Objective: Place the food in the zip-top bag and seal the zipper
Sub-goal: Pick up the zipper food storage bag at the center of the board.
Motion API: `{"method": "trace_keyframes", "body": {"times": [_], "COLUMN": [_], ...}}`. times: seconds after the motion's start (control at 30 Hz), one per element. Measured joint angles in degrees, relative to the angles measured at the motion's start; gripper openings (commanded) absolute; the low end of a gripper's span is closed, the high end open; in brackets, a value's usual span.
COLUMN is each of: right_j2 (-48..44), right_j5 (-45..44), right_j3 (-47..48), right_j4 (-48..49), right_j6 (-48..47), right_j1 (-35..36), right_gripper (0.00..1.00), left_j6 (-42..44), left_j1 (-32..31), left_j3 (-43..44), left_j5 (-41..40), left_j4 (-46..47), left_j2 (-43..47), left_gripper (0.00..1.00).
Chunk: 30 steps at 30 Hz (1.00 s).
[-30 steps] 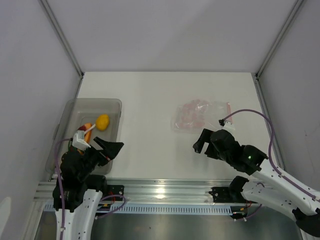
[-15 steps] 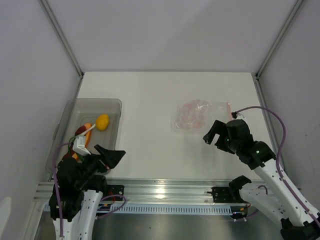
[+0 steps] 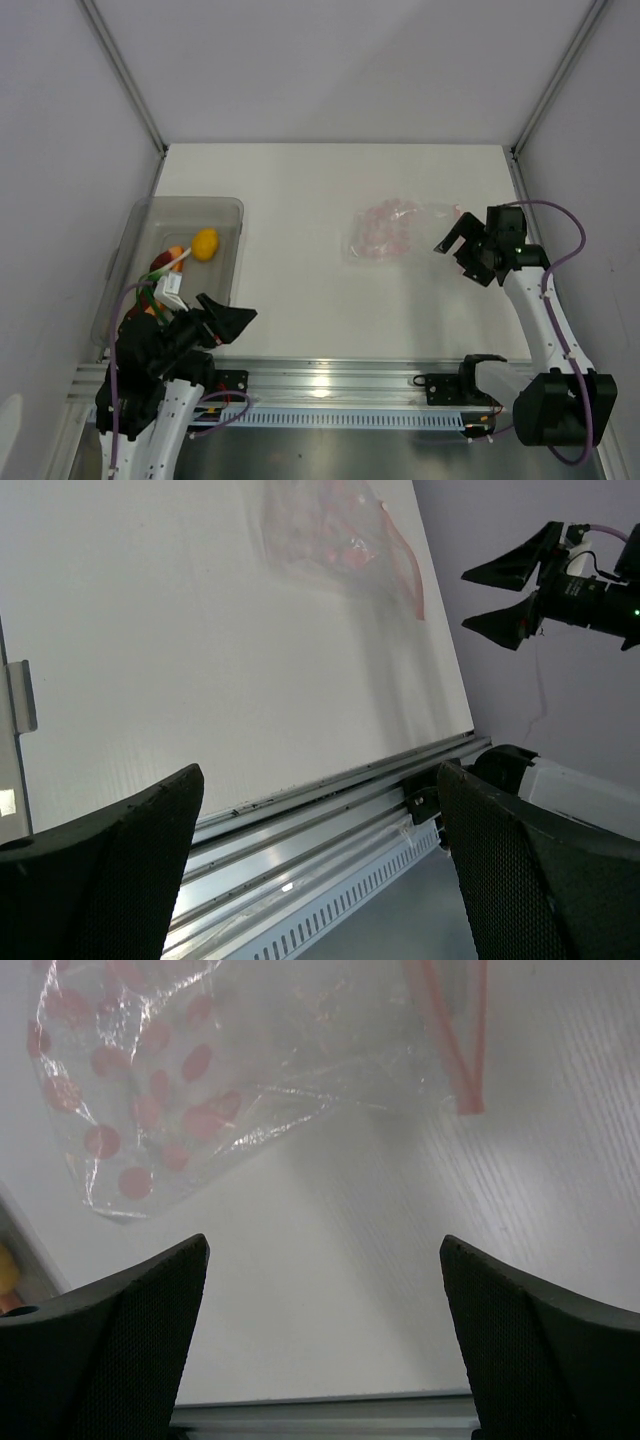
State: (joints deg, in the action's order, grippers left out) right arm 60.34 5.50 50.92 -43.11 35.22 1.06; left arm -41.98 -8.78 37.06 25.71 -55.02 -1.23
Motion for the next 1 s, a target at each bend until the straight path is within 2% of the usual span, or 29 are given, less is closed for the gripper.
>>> {"method": "trace_keyframes", "body": {"times": [0.33,0.5,0.6,1.0], "right_j2": [7.74,12.02,15.63,30.95], "right_j5": [-3.74,-4.11,-3.32,3.54], "right_j3": [1.33,1.4,1.86,8.98], "right_j4": [4.39,7.43,9.64,19.43], "right_j6": [-2.32,-4.0,-4.61,-7.87], "right_j1": [-4.55,-6.56,-7.41,-8.55], "right_gripper": [0.99,0.96,0.89,0.75], "left_j6": [3.65,5.07,5.2,5.53], "left_j1": [-4.7,-5.53,-5.88,-6.23], "left_j3": [3.04,3.04,3.02,3.02], "left_j5": [-3.04,-3.04,-1.81,1.46], "left_j4": [-1.57,-1.92,-0.96,0.5], "left_j2": [-1.01,-1.86,-1.86,-2.86], "left_gripper": [1.0,1.0,0.99,0.98]}}
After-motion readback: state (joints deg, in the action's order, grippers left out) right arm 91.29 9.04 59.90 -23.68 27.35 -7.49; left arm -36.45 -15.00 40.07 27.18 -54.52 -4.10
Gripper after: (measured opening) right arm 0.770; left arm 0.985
